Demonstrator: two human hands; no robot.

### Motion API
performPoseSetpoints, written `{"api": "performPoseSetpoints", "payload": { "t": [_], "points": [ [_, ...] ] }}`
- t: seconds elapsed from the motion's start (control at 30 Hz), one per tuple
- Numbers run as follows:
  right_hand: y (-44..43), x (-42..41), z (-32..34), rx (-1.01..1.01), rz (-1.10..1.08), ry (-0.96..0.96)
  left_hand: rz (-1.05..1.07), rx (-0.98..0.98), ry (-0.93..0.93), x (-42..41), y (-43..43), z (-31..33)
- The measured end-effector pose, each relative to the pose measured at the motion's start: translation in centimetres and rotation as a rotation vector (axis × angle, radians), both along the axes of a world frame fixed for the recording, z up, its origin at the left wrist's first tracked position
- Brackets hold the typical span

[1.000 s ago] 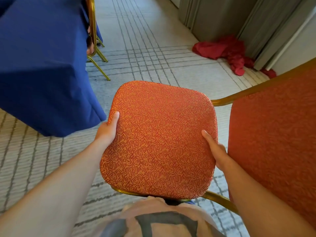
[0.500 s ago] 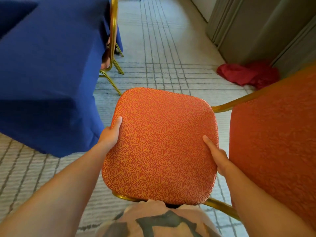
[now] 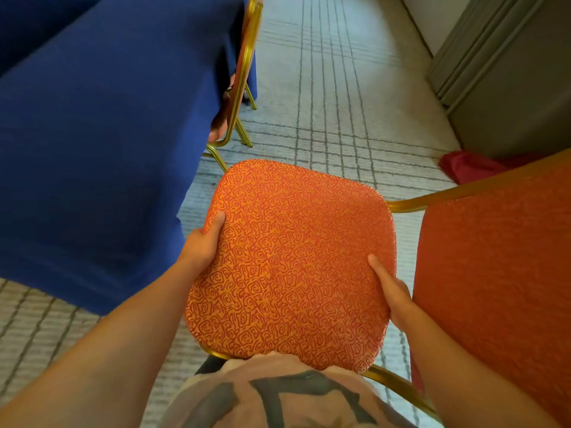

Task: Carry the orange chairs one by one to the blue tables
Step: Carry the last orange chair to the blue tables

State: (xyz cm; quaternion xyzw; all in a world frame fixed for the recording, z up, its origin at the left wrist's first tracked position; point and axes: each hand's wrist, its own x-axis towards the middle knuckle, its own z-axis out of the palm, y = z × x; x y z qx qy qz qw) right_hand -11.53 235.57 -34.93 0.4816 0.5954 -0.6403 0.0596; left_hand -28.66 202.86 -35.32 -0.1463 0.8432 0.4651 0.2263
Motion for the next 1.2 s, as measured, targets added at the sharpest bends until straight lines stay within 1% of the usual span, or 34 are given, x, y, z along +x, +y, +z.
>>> {"api": "performPoseSetpoints", "payload": {
  "t": [0.1,0.17,0.23,0.43,0.6,0.77,0.9,1.03,1.2],
  "points": [
    [0.3,-7.7,0.4,0.034,-0.015,0.000,0.031,0.038,-0.022,-7.3,0.6,0.7],
    [0.7,-12.8,0.8,0.058,-0.026,-0.003,0.062,0.055,0.002,-12.2,0.8,0.9],
    [1.1,-16.2,1.4,0.066,-0.031,0.000,0.071,0.021,0.013,-15.4,1.3,1.3],
    [1.9,-24.1,0.6,0.048,-0.067,-0.057,0.073,-0.064,-0.019,-24.1,2.7,0.7],
    [4.1,-30.1,-1.6,0.057,-0.079,-0.109,0.117,-0.067,-0.064,-28.8,4.8,-1.7],
    [6.4,-36.0,-6.4,0.021,-0.078,-0.153,0.129,-0.100,-0.099,-33.6,6.6,-6.1],
    [7.3,-39.3,-11.5,-0.005,-0.071,-0.187,0.148,-0.139,-0.095,-37.3,7.4,-10.5],
    [7.9,-41.8,-16.8,-0.019,-0.080,-0.220,0.175,-0.210,-0.069,-39.5,8.0,-16.1],
    [8.5,-44.2,-23.5,0.000,-0.052,-0.240,0.233,-0.216,-0.066,-40.5,8.2,-23.4]
  ]
}}
